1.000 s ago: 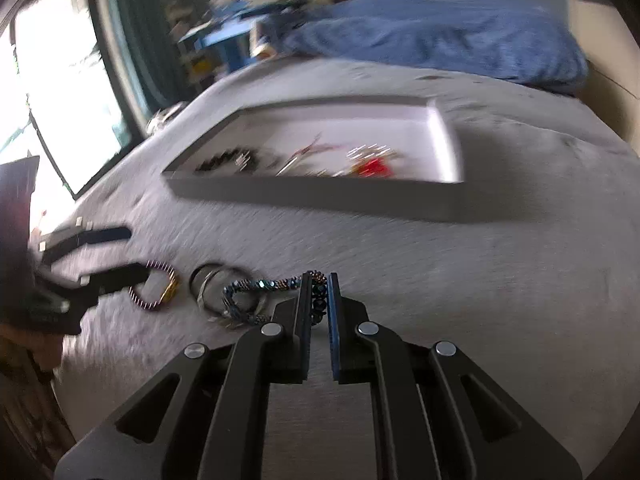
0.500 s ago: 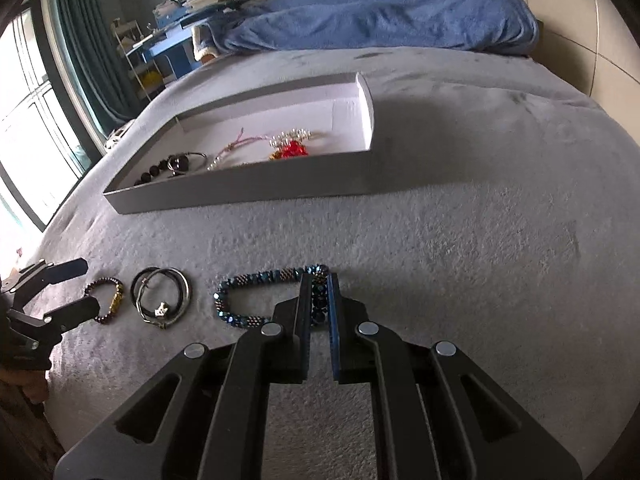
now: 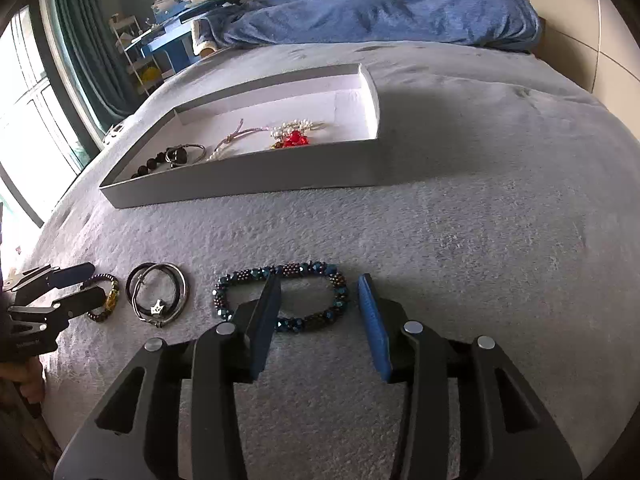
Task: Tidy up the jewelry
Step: 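Grasp the blue beaded bracelet with the right tool while the left tool grasps the garnet bracelet, then carry both bracelets into the grey tray and open both tools, then move both open tools back over the black cord bracelet and silver ring, then grasp the black cord bracelet with the left tool while the right tool grasps the silver ring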
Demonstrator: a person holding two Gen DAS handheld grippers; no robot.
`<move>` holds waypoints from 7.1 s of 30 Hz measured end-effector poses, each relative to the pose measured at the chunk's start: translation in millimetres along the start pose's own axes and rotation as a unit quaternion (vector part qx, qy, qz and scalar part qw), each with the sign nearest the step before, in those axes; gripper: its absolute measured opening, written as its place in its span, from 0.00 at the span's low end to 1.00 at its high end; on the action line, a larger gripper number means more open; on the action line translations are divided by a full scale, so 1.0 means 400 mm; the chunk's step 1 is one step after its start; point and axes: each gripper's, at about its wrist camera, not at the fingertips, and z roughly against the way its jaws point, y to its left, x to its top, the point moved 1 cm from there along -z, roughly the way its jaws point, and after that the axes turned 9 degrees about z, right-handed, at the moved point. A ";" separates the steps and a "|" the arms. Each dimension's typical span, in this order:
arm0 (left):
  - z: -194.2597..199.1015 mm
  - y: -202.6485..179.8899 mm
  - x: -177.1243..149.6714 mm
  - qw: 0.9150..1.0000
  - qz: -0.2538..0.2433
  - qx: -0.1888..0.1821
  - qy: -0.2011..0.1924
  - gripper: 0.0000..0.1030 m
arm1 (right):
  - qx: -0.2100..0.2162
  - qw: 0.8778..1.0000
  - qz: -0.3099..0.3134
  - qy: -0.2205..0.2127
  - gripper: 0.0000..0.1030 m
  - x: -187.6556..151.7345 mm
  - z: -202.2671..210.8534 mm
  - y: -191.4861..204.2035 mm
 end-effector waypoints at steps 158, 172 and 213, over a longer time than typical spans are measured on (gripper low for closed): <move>0.056 -0.035 0.048 0.997 0.003 -0.033 -0.070 0.77 | 0.015 0.998 0.006 -0.062 0.64 0.018 0.034 0.063; 0.003 -0.105 0.036 0.996 -0.043 -0.068 -0.028 0.53 | 0.017 0.998 -0.011 -0.055 0.64 0.004 0.042 0.050; 0.029 -0.016 0.052 0.999 -0.009 -0.043 -0.019 0.03 | 0.120 0.978 0.172 -0.003 0.69 0.020 -0.019 0.292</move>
